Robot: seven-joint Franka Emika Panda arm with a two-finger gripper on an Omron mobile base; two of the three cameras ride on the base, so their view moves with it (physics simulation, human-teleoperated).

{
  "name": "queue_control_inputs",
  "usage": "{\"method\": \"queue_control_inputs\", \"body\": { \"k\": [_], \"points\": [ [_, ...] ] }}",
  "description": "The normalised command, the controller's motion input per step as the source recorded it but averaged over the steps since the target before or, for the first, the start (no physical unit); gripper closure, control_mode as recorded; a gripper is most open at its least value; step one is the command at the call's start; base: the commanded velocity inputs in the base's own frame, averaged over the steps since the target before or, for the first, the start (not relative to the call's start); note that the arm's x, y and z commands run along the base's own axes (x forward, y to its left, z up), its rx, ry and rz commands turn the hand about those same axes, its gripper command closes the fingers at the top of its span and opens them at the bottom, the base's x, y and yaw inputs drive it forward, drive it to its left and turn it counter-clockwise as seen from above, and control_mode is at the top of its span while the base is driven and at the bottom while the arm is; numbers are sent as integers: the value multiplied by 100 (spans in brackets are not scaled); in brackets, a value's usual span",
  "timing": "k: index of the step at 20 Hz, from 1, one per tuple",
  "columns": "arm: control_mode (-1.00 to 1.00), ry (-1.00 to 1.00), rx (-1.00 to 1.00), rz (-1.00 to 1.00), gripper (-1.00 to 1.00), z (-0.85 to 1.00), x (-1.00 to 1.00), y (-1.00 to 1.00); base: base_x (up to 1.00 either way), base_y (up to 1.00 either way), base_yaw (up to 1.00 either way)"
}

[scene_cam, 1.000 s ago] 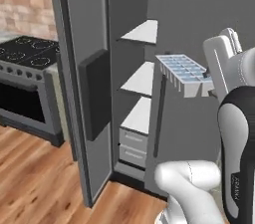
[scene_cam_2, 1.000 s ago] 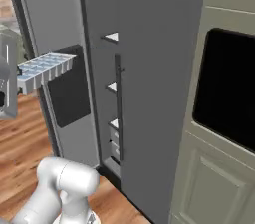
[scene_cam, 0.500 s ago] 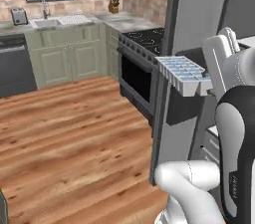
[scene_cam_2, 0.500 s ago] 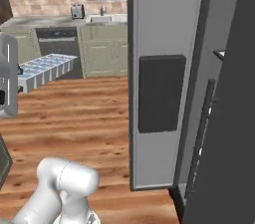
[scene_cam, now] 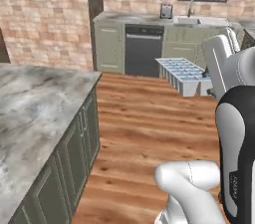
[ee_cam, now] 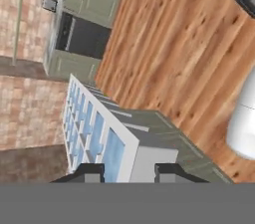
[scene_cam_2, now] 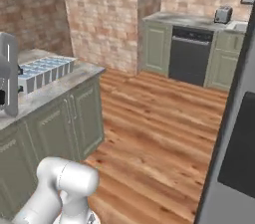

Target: Open the freezer door, pick up the ice cube tray from the freezer, and place it on the dining counter.

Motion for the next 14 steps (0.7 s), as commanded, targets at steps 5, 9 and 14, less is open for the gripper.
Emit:
{"method": "queue_control_inputs", "body": {
  "k": [5,9,14],
  "points": [
    [100,0,0,0,100,0,0,0,0,0,100],
    [100,0,0,0,100,0,0,0,4,0,100],
    [100,0,0,0,100,0,0,0,43,-20,88]
  ]
}}
